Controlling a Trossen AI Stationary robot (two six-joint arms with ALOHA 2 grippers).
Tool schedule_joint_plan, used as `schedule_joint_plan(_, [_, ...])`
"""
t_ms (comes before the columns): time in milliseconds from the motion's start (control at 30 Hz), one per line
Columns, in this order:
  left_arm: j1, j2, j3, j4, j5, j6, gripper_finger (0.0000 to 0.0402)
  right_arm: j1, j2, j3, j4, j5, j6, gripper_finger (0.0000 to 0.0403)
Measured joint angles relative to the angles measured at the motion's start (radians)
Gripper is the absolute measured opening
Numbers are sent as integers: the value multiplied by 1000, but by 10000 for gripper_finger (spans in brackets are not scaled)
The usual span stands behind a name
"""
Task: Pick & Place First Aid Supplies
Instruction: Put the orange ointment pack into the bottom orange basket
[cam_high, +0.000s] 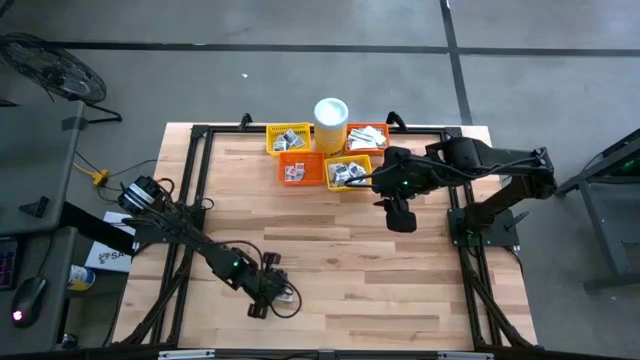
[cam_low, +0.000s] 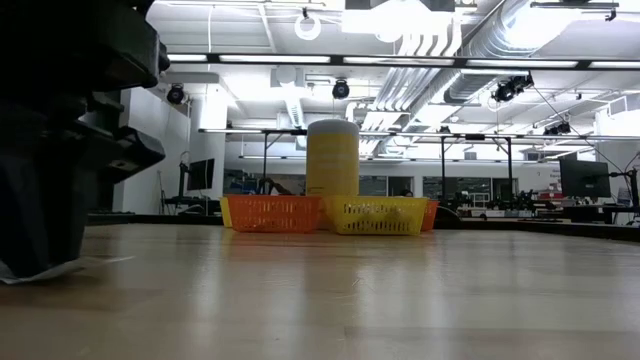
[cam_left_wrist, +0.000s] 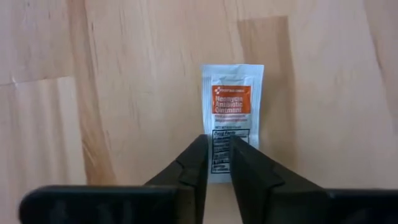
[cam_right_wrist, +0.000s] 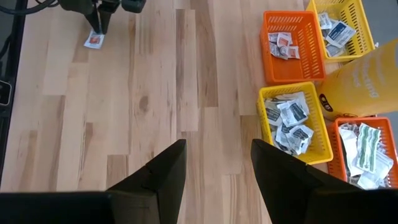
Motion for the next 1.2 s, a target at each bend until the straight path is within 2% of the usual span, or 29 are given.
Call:
schedule_joint_plan(167, [-1, 4, 0, 29, 1, -21, 39, 0, 0, 0, 0, 0, 0, 174])
schedule_joint_plan(333, [-1, 7, 0, 42, -1, -115, 6, 0, 0, 0, -1, 0, -4, 174])
schedule_joint_plan(533, [-3, 0, -6, 78, -31, -208, 2, 0, 0, 0, -1, 0, -10, 174])
schedule_joint_plan(733, [2, -61, 13, 55, -135, -250, 1, 0, 0, 0, 0, 0, -11, 174])
schedule_joint_plan(967, [52, -136, 100, -71, -359, -249, 0, 0, 0, 0, 0, 0, -12, 174])
schedule_joint_plan(1200, [174, -163, 215, -209, -390, -181, 0, -1, 0, 0, 8, 2, -12, 174])
